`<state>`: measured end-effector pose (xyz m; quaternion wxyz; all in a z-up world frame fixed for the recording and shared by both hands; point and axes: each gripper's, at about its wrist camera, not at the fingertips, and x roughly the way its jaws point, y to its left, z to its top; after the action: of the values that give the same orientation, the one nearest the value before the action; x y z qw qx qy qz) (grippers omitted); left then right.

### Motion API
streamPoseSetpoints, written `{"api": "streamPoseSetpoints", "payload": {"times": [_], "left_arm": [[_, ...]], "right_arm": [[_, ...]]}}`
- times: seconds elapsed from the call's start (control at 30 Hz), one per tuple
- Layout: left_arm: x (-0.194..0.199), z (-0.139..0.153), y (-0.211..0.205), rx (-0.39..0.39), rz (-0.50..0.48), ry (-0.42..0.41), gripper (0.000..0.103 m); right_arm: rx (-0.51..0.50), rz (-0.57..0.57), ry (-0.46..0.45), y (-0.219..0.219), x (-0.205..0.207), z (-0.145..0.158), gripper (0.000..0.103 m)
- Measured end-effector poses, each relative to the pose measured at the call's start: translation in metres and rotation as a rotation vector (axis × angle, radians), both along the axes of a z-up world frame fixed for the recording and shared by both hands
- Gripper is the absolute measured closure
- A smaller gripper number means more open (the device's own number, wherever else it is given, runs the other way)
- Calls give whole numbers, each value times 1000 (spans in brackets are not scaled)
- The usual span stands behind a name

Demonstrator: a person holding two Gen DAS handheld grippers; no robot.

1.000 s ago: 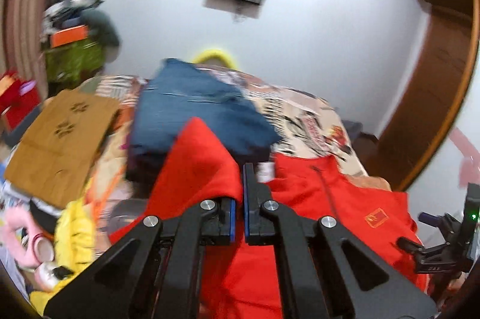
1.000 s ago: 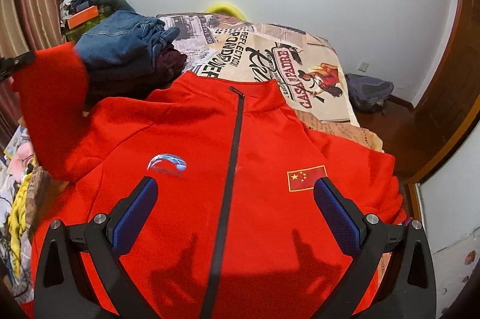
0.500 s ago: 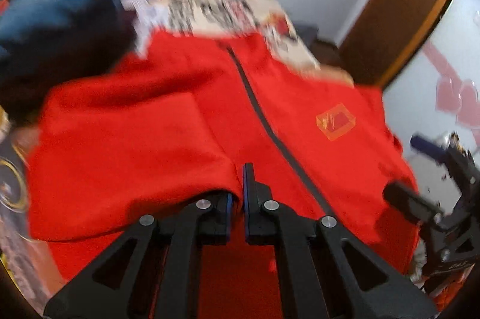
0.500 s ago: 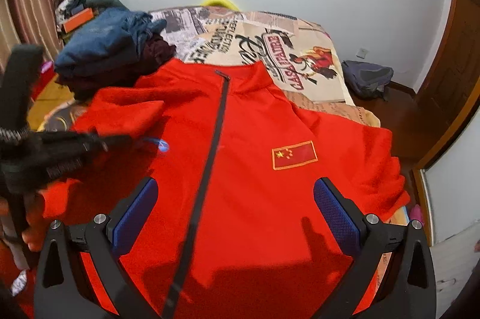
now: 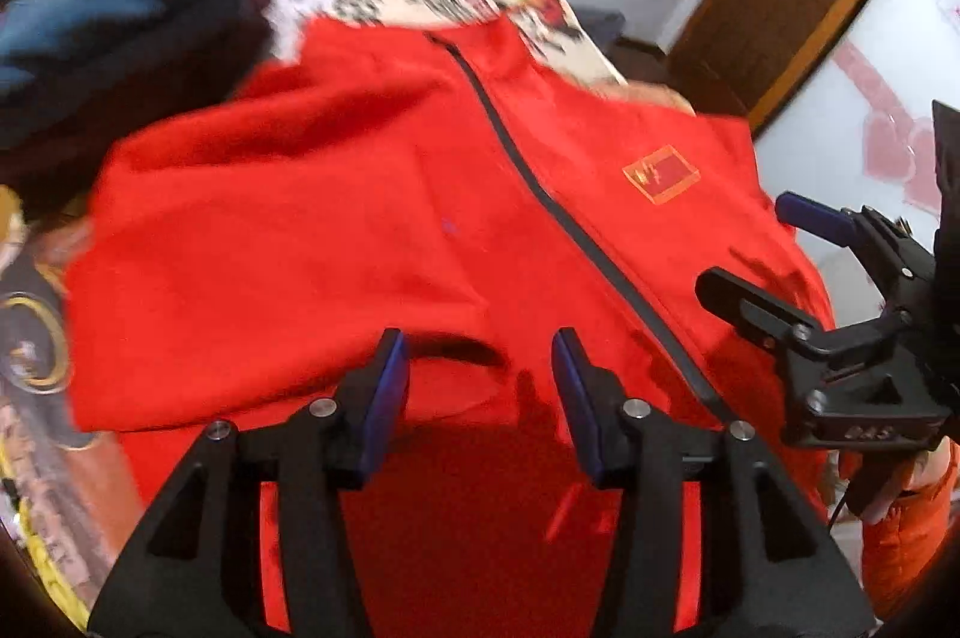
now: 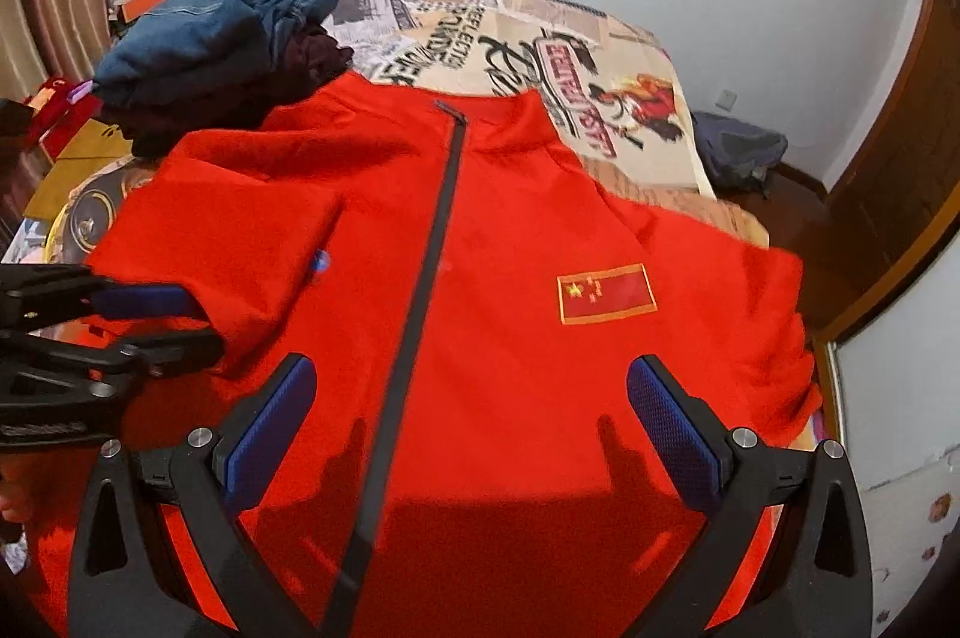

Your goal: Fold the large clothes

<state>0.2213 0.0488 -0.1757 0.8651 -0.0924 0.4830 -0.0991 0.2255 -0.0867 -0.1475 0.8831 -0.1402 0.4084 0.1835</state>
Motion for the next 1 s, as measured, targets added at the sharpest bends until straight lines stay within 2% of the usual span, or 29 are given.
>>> {"api": "streamPoseSetpoints", "payload": {"times": [0.1,0.23,0.3,0.47,0.63,0.8,1.0], "left_arm": [[-9,19,27,17,68,-50,54],[-27,42,67,113,175,-123,50],[-37,49,89,127,224,-141,46],[-55,49,135,134,331,-146,43],[-75,35,170,119,410,-111,43],[-89,21,180,106,439,-88,43],[-96,5,186,92,462,-64,43]], "right_arm": [[-31,22,-53,13,-4,10,0],[-35,76,-115,33,-7,23,0],[-28,118,-126,47,-7,29,0],[-7,272,-75,94,-8,32,0],[-78,417,13,145,-8,7,0],[-137,524,75,188,-18,-22,0],[-213,597,150,222,-18,-50,2]]}}
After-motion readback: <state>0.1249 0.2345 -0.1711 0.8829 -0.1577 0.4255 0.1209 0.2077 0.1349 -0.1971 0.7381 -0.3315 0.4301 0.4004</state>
